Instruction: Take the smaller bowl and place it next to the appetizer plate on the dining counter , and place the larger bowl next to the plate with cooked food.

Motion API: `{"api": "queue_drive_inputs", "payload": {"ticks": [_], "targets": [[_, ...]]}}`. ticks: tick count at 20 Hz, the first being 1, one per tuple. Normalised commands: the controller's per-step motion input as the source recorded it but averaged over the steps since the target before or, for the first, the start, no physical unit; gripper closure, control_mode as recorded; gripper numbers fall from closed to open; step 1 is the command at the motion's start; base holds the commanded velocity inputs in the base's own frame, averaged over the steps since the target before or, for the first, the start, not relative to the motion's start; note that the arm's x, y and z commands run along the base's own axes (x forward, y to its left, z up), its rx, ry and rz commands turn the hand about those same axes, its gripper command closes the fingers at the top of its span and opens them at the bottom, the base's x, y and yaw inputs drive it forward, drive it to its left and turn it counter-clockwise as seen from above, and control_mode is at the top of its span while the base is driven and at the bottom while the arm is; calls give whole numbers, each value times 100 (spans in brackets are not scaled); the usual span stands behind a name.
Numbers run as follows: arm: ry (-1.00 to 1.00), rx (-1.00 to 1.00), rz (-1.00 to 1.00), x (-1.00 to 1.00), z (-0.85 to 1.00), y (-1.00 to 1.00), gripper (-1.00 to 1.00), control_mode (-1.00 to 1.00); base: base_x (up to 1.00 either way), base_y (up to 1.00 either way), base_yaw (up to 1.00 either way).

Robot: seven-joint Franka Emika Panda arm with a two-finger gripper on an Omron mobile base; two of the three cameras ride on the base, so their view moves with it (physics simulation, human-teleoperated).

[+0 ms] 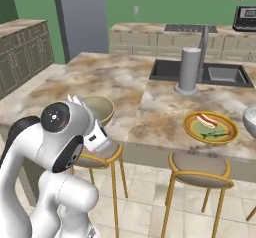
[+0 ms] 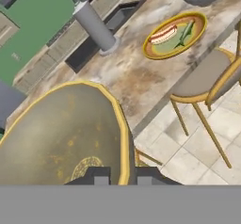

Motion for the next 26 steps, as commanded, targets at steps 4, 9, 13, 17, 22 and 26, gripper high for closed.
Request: {"api": "queue_drive_inputs", "payload": {"ticks": [4,9,13,17,22,26], "targets": [[1,0,-3,50,-11,-12,100,-100,50,-1,-7],[12,-8,3,97,-52,-14,100,-100,0,0,0],[8,-23,16,40,-96,0,100,-100,0,0,0],[-5,-2,19,40,-53,0,100,-100,0,0,0],[-8,9,9,52,-9,4,100,-100,0,0,0],[0,0,0,57,0,2,100,-100,0,0,0]]}}
